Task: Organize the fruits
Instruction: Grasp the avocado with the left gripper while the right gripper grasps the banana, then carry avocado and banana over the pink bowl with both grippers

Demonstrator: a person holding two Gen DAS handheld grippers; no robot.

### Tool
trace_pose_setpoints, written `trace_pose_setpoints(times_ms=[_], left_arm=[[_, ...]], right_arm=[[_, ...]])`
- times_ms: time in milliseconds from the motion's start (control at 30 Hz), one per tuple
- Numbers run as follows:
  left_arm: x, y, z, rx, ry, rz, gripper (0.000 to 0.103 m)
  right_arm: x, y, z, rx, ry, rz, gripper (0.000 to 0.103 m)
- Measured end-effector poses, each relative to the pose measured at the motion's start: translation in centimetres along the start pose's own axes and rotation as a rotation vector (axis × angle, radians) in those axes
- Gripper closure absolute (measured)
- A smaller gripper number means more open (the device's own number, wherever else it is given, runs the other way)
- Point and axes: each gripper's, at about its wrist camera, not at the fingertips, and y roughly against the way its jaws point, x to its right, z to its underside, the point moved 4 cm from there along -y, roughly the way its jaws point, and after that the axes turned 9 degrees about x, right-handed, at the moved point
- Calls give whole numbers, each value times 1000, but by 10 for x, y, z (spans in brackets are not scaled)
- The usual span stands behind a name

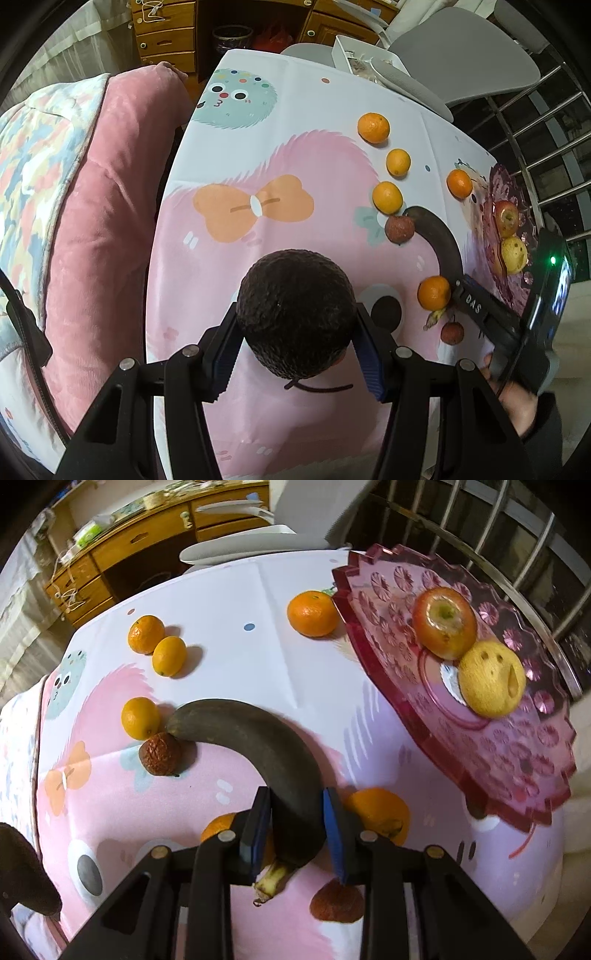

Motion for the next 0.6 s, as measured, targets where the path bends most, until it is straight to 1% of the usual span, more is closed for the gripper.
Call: trace_pose_setpoints(times_ms=[100,167,200,267,433,533,600], left_arm=[[-1,3,6,0,-3,9,47],[-1,5,10,3,-7,13,47],[0,7,12,4,-10,16,47],[2,10,15,9,-14,22,47],[6,21,18,35,-13,33,47],[7,29,17,68,-8,36,47],[8,32,17,92,-1,33,47]], right_arm=[[-1,-3,-2,2,41,-5,72],[-4,-6,-4,13,86,-9,68],[-6,-7,-5,17,104,-10,68],[-7,-10,-8,16,137,-17,68],[-10,-11,-9,24,190,-33,73],[-7,-7,-8,24,188,-38,74],[-5,-2,-7,16,190,-57,74]])
